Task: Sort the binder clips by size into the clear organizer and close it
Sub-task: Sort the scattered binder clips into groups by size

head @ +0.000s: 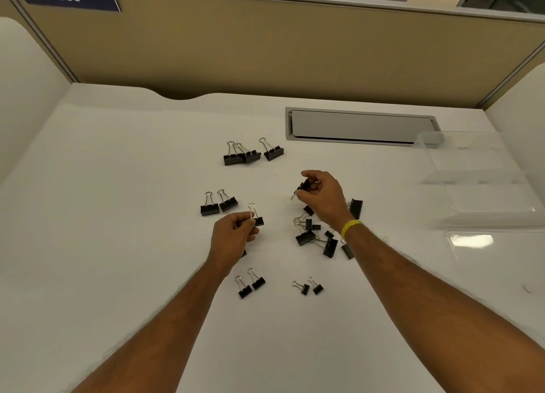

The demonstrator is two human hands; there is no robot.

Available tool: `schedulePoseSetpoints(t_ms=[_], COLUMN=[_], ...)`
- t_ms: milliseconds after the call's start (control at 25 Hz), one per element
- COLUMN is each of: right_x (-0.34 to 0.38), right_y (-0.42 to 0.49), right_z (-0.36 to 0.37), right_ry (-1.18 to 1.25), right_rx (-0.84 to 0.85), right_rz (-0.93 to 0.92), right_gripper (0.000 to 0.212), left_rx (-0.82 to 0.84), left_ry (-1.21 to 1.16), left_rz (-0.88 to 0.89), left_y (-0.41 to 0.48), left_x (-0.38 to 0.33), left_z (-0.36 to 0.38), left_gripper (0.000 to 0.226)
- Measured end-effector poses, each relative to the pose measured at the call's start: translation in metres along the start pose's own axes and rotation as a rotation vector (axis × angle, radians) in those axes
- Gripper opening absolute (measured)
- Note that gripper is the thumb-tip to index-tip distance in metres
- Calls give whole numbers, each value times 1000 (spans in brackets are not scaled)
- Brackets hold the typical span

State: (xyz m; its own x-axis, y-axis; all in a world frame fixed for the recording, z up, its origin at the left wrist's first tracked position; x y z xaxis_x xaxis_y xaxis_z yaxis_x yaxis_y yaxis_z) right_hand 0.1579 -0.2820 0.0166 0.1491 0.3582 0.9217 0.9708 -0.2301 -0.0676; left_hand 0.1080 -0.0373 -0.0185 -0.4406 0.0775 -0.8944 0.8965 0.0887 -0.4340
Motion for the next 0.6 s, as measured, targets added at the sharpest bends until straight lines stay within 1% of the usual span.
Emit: schedulePoseSetpoints(t_ms=[120, 240, 400, 600], right_x=[-1, -1, 10, 33], right_y=[-10, -17, -19, -15], right_z=[18, 45, 84, 127], right_ry=[183, 237, 203, -25], right_rx=[41, 71, 64, -17], right_rz=[86, 121, 109, -49], right_gripper=[40, 41, 39, 29], left_rx=[-27, -54, -90, -129], left_ry=[-31, -34, -10, -15], left_rz=[-23, -20, 10, -9], left_y=[-6, -9, -11, -5], left_x=[10, 14, 16, 25], left_z=[-12, -27, -54, -85], left_gripper=[18, 19, 18, 19])
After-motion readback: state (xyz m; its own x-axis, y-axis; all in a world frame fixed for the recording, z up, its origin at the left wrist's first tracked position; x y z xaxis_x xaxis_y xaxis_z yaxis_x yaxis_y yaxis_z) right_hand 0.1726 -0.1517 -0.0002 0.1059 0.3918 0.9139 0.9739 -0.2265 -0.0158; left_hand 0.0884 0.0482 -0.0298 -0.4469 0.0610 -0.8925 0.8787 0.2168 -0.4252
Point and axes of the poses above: each hand's wrist, its own y-axis towards the middle knuckle, its own z-axis out of the palm, x = y × z, the point moved 8 cm from there along y, towards the middle knuckle, and after that the axes turned 2 degrees about -x, right-handed, at the moved point
